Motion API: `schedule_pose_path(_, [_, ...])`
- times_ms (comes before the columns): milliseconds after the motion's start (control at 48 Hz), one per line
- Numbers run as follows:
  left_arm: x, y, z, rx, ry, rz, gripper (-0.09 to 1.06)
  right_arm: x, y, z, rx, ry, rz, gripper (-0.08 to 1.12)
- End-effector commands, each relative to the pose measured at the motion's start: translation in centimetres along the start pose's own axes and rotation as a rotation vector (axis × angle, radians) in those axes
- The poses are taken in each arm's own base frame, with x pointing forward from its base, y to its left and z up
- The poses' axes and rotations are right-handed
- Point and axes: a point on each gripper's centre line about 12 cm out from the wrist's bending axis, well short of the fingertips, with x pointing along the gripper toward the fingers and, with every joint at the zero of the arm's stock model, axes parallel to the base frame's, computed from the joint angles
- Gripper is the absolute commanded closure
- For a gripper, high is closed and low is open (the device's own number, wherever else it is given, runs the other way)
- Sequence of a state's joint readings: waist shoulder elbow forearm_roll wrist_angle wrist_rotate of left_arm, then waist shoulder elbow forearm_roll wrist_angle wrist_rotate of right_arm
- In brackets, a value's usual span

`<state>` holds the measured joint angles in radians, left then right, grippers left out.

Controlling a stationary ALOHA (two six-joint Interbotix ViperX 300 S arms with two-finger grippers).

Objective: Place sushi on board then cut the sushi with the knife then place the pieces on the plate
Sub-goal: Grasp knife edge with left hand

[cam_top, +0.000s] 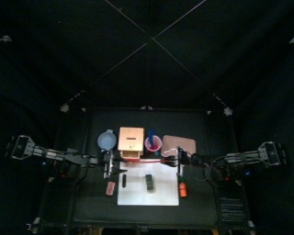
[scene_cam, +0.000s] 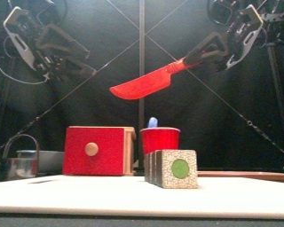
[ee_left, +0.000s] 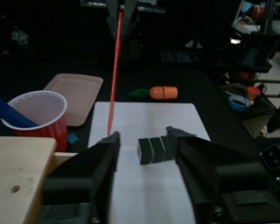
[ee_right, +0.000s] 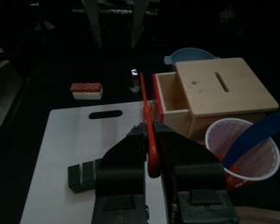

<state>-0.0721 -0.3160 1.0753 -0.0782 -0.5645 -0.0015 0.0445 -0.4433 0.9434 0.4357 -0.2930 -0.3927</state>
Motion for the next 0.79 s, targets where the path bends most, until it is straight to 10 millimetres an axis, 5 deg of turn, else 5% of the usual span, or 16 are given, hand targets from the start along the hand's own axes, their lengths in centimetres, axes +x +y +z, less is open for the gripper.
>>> schedule_pose_path(21, [1.5,0.0,0.7,0.002,-0.026,0.003,-0.01,0.5,0.2,1.3,-0.001,-0.035,0.000,0.85])
schedule_pose_path(458, [3.9,2.3,-0.2,-0.023,0.014,0.085,0.03,0.7,0.9,1.3,0.001,-0.031,0.023,0.85])
schedule_pose_path(792, [4.0,1.9,-0.5,-0.010,0.052,0.069,0.41,0.6,1.0,1.1,0.001,-0.026,0.025,0.85])
